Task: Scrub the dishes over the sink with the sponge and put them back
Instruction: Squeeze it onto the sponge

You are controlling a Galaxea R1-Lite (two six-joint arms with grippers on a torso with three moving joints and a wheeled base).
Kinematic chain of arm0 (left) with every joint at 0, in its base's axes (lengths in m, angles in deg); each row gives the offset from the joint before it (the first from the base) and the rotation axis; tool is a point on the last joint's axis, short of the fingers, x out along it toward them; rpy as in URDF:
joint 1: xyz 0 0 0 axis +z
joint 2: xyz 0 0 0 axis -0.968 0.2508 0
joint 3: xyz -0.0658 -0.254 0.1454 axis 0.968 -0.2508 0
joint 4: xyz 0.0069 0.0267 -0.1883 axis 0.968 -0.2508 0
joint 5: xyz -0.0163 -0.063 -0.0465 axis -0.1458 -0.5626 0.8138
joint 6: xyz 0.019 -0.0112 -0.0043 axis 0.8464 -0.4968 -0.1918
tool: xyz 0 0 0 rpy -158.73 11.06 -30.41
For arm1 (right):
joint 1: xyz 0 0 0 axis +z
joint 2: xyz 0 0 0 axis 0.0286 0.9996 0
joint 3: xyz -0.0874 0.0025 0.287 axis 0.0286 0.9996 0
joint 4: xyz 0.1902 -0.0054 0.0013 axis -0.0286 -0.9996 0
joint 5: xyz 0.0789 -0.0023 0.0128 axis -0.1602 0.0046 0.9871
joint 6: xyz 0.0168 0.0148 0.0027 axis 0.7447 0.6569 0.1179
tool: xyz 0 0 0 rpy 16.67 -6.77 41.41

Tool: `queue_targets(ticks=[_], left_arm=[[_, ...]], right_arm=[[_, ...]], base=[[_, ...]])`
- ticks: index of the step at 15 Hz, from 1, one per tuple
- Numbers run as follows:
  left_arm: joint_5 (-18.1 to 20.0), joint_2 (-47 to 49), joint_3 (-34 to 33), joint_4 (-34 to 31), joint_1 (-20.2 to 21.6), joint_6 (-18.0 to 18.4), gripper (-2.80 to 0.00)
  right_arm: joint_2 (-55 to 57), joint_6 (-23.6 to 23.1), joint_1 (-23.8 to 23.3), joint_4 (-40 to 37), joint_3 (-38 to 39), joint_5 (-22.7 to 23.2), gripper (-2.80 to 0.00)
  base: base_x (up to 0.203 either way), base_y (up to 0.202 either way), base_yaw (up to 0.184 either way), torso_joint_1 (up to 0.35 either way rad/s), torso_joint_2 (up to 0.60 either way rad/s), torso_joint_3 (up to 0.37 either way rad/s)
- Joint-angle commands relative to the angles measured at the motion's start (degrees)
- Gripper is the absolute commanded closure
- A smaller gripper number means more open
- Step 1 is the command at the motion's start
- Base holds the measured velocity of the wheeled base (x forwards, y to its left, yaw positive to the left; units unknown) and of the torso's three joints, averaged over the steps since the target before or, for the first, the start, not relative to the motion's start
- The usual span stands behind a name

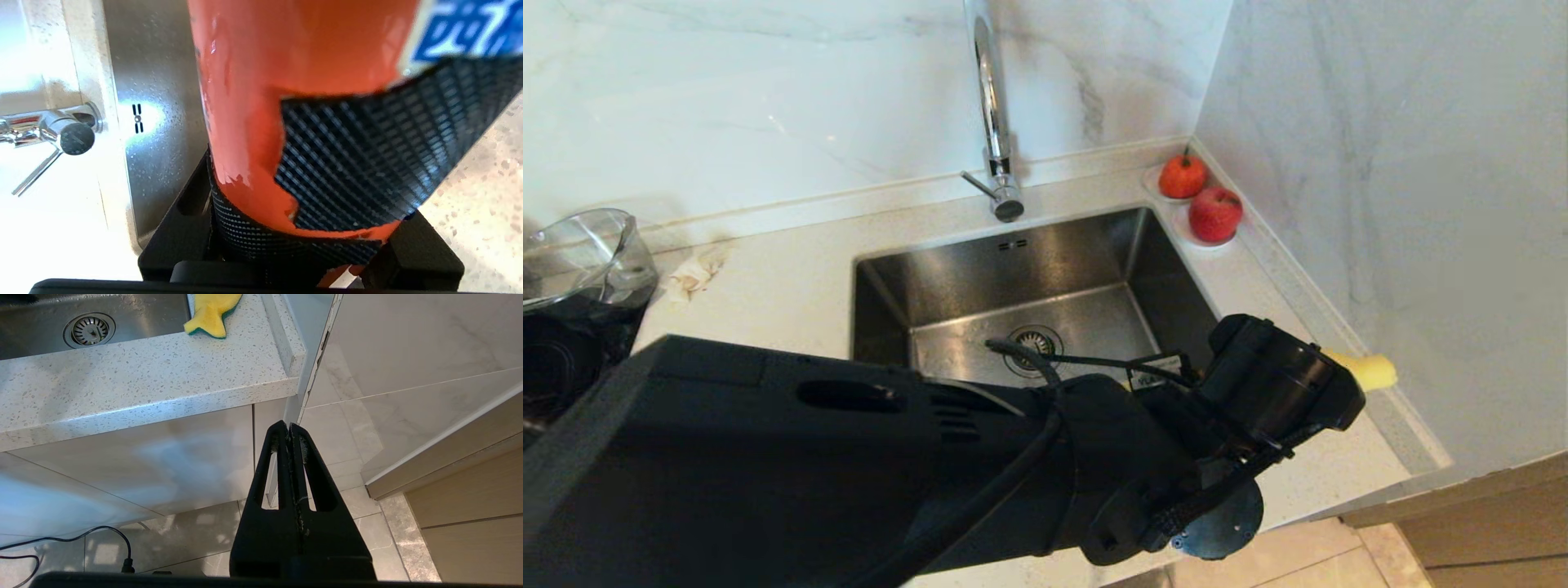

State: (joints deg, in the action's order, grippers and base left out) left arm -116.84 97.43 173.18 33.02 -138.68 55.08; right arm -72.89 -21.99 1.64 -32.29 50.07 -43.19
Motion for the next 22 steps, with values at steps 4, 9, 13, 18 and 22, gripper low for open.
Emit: queue_targets(ticks=[4,9,13,18,22], left_arm=[[-4.1,3.6,1.4,-0.1,-0.3,0.2,0.0],[-6.6,5.5,1.6,-0.1,-0.4,0.3,0.0],[-9.2,6.6,0.1,0.8,-0.4,0.4,0.0],[-9.4,8.2,0.2,2.4,-1.1,0.3,0.0],[-11.1,8.5,-0.3,1.8,-1.1,0.3,0.0]], right_arm=[[0.0,0.0,0.0,0.0,0.0,0.0,0.0],[0.0,0.0,0.0,0.0,0.0,0.0,0.0],[0.0,0.0,0.0,0.0,0.0,0.0,0.0],[0.0,0.0,0.0,0.1,0.0,0.0,0.0],[0.0,0.0,0.0,0.0,0.0,0.0,0.0]], base=[[0.0,0.0,0.0,0.0,0.0,0.0],[0.0,0.0,0.0,0.0,0.0,0.0],[0.0,0.0,0.0,0.0,0.0,0.0],[0.0,0.0,0.0,0.0,0.0,0.0],[0.0,0.0,0.0,0.0,0.0,0.0]])
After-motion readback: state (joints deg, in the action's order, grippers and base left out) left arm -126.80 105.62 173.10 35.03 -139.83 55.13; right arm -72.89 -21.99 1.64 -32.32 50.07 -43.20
